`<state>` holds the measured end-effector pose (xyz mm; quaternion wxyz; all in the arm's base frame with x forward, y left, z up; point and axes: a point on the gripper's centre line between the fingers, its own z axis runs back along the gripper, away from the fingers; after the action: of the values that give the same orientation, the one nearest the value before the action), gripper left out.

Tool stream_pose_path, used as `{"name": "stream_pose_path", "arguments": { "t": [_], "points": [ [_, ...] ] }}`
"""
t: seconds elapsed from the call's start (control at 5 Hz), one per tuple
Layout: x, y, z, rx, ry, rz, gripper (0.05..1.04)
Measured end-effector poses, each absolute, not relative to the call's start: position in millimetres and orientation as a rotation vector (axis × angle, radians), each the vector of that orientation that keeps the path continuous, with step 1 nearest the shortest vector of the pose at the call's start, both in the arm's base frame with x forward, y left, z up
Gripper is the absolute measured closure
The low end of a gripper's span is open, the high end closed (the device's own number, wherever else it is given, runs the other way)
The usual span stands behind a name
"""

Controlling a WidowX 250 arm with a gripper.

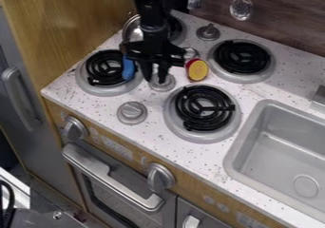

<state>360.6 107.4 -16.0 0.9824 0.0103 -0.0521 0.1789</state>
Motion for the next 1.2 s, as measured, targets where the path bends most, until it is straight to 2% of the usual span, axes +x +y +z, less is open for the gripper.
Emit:
{"name": "stream_pose_path", "arguments": {
  "t": [0.2, 0.4, 0.8, 1.0, 1.2],
  "points": [
    [367, 141, -16, 0.028, -0.112, 0.452, 0.311],
    [370, 154, -22, 0.026, -0.095, 0.485, 0.088],
    [374, 167, -44, 0.029, -0.027, 0.523, 0.082],
    [376, 171, -46, 0.039, -0.020, 0.533, 0.120],
    [379, 175, -47, 0.057, -0.024, 0.534, 0.387]
  ]
}}
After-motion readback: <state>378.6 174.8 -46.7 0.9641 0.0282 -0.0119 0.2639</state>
